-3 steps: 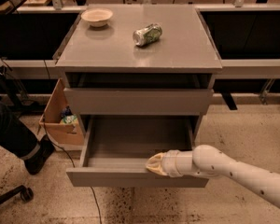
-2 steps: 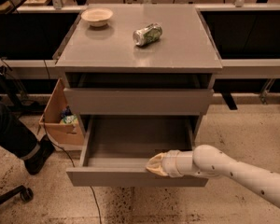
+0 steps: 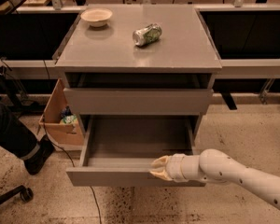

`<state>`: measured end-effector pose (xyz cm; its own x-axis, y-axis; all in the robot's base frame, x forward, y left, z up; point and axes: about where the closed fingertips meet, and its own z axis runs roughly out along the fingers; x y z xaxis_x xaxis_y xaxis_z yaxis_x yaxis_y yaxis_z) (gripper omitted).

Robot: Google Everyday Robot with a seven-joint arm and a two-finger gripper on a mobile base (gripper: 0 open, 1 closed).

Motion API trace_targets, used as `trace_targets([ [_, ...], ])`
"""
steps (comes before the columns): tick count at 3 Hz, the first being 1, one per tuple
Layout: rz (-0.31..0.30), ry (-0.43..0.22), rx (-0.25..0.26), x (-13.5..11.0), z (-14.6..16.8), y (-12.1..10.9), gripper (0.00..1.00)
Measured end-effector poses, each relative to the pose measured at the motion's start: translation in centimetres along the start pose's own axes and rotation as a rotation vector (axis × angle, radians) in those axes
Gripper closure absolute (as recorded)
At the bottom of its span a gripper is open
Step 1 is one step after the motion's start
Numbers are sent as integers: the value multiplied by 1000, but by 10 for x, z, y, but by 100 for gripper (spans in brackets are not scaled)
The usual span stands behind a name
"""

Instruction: Close middle drawer

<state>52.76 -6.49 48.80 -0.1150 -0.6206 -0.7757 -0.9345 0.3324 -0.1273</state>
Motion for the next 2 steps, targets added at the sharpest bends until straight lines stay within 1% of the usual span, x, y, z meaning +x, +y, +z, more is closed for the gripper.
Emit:
trace_targets([
  [1,8,-3,7,3,-13,8,93],
  [2,59,-41,-25,55,9,25,100],
])
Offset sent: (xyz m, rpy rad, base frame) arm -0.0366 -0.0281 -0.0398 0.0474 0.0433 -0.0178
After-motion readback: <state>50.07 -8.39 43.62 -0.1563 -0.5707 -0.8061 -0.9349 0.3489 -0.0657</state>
